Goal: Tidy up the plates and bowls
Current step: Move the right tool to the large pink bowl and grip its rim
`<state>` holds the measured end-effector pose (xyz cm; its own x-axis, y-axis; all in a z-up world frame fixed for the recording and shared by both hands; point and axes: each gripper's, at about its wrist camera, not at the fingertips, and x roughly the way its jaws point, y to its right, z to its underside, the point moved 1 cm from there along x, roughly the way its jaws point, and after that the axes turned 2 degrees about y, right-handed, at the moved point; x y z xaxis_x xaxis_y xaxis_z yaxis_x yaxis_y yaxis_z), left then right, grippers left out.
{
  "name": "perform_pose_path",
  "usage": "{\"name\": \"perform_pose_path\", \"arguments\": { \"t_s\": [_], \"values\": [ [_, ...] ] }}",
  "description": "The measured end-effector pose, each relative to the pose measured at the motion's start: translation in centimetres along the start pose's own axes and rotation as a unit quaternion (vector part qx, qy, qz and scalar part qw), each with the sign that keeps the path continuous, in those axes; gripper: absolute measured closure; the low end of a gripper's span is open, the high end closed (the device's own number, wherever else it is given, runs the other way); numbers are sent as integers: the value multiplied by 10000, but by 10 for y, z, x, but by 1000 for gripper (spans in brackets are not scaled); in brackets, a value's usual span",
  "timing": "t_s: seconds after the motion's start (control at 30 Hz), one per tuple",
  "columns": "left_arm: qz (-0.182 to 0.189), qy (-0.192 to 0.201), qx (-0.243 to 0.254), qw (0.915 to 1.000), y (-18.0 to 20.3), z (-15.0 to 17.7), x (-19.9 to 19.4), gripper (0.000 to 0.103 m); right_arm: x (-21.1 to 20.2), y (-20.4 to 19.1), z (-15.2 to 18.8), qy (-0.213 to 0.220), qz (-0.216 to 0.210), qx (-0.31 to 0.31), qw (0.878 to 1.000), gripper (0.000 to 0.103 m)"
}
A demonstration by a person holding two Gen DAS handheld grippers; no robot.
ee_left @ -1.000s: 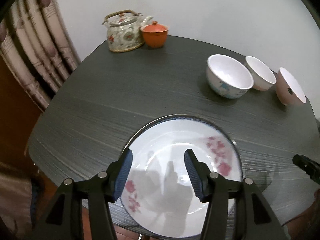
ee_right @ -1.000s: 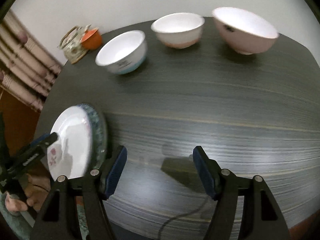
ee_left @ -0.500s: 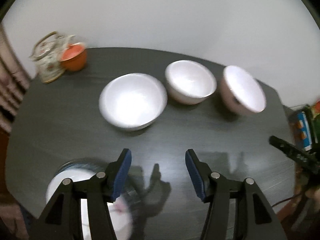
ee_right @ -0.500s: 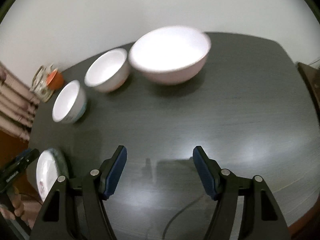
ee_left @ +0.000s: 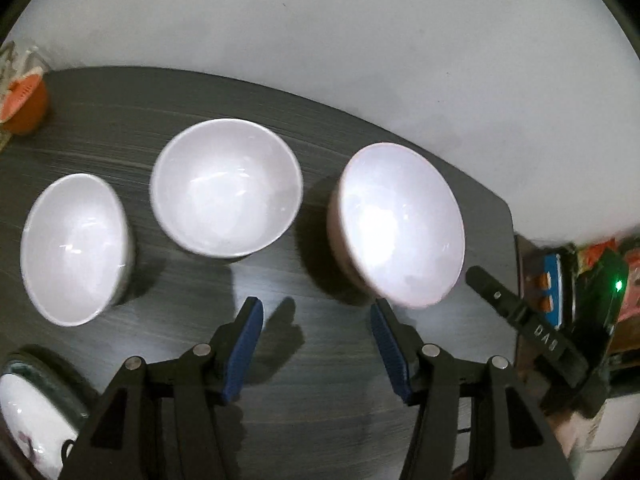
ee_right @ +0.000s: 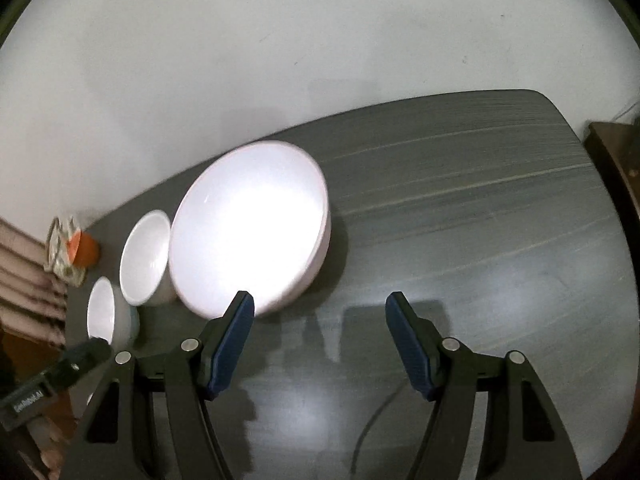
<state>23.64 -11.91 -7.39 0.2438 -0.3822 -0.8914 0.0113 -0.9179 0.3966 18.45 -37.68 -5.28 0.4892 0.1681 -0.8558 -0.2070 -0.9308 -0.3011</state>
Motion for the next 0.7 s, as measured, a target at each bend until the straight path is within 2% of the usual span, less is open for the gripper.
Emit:
{"name": "perform_pose_path", "arguments": {
  "t_s": [0.17, 0.33, 0.5, 0.53, 0.7],
  "values": [
    [-39, 77, -62, 9999, 12, -21, 18, 46, 9, 9, -20, 23, -9, 61, 10000, 37],
    [24, -59, -325, 9995, 10, -29, 40, 48, 25, 9, -30, -27, -19, 89, 10000, 37],
    [-50, -140, -294, 9995, 10, -30, 54, 62, 39, 8, -33, -73, 8, 77, 9999, 38],
    [-35, -146, -299, 9994, 11, -31, 56, 68, 42, 9, -32, -88, -11, 76, 9999, 40],
    [-8, -166, -176, 9997, 15, -33, 70, 82, 50, 9, -34, -120, 1, 65, 9999, 48]
  ]
}}
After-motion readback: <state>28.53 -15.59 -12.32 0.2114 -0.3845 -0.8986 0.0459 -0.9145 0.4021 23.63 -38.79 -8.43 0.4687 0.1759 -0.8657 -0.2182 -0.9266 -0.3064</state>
